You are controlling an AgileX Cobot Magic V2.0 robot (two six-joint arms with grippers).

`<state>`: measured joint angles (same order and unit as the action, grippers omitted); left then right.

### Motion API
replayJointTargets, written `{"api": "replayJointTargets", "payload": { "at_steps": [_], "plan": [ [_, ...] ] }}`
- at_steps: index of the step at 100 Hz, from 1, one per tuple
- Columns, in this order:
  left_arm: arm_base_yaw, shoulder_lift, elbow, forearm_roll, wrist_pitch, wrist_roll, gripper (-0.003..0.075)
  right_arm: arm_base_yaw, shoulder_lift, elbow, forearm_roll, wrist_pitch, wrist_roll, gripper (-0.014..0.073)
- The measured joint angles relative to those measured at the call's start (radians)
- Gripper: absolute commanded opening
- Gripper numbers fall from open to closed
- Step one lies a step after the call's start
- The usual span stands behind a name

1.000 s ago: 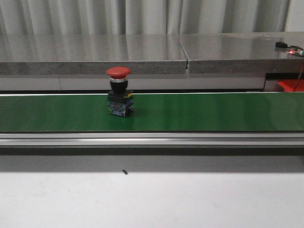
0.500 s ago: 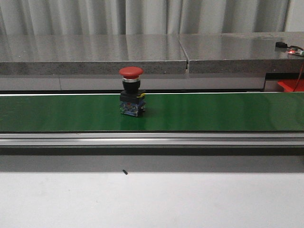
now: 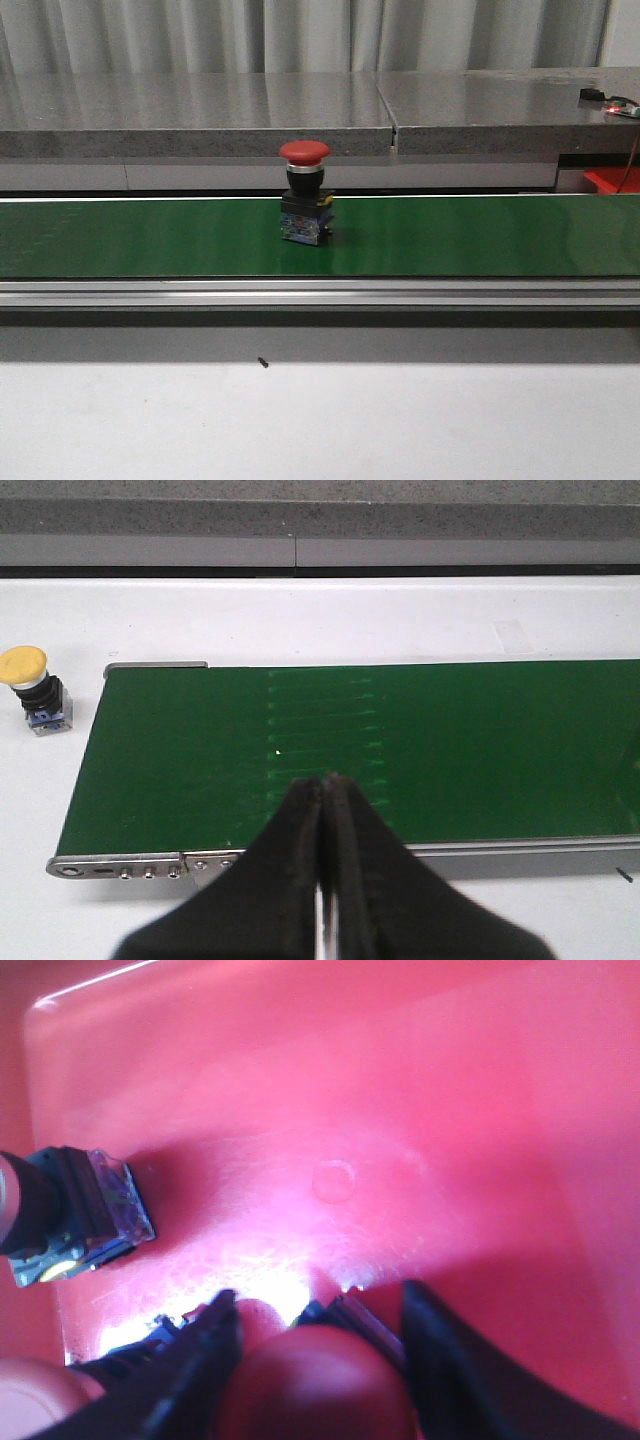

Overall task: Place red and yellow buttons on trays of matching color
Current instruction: 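Carry the red button over the red tray and release it, then move the right gripper back toward the belt's end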

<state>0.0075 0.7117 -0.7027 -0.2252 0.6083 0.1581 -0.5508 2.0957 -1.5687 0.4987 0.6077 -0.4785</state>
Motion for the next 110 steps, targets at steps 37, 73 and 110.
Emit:
{"api": "replayJointTargets", "payload": {
  "at_steps": [37, 73, 110],
  "plan": [
    [0.000, 0.000, 0.000, 0.000, 0.000, 0.000, -0.0020, 0.000, -0.040, 0.000, 0.000, -0.009, 0.000, 0.0541],
    [0.000, 0.000, 0.000, 0.000, 0.000, 0.000, -0.0020, 0.011, -0.219, 0.000, 0.000, 0.059, 0.000, 0.0540],
    [0.000, 0.000, 0.000, 0.000, 0.000, 0.000, -0.0020, 0.062, -0.494, 0.119, 0.000, 0.130, -0.032, 0.0538]
  ]
}}
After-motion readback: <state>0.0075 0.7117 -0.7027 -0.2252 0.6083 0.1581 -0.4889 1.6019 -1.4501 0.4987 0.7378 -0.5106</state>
